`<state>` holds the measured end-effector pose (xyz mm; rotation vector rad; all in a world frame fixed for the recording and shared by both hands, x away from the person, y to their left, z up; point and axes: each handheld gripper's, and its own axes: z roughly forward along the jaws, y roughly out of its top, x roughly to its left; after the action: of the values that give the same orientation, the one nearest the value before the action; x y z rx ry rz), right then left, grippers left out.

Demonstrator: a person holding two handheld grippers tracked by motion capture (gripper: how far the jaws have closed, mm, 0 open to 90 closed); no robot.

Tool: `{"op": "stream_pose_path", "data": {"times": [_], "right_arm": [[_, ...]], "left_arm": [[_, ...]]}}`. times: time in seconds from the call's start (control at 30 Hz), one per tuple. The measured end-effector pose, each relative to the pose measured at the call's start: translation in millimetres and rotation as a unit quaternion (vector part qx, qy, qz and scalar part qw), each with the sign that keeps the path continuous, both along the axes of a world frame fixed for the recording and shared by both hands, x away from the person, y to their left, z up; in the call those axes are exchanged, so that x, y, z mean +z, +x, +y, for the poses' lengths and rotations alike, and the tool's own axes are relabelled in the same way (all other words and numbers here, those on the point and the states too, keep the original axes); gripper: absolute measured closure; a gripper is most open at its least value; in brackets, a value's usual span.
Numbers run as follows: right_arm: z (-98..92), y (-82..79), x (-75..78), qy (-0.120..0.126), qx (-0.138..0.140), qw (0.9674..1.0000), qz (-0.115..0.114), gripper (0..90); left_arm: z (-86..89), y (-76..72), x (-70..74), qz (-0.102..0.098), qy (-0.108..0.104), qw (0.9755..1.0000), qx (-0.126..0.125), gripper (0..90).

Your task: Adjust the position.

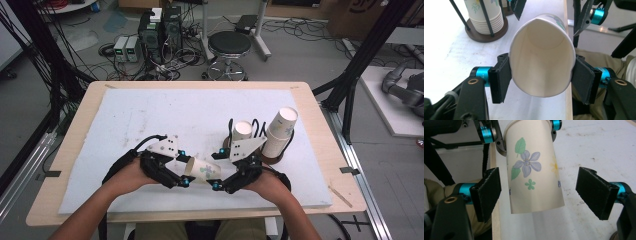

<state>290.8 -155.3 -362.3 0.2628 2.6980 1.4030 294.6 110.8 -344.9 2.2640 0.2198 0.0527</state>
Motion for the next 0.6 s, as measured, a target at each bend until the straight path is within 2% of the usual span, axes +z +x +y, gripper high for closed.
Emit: {"op": "stream_pose_path", "data": {"times": [0.3, 0.4, 0.6], "right_arm": [[7.4, 2.1, 2.9, -0.031, 0.008, 0.9994, -0.012, 21.0], [9.4, 2.1, 3.4, -0.040, 0.012, 0.9990, -0.014, 21.0], [14.7, 2.7, 3.0, -0.058, 0.018, 0.9979, -0.022, 21.0]], "left_arm": [[-7.7, 2.2, 7.9, -0.003, 0.046, 0.9989, -0.009, 36.5], [-9.7, 2.6, 9.0, -0.003, 0.052, 0.9986, -0.009, 36.5], [-14.1, 4.6, 10.6, -0.007, 0.079, 0.9967, -0.015, 36.5]]}}
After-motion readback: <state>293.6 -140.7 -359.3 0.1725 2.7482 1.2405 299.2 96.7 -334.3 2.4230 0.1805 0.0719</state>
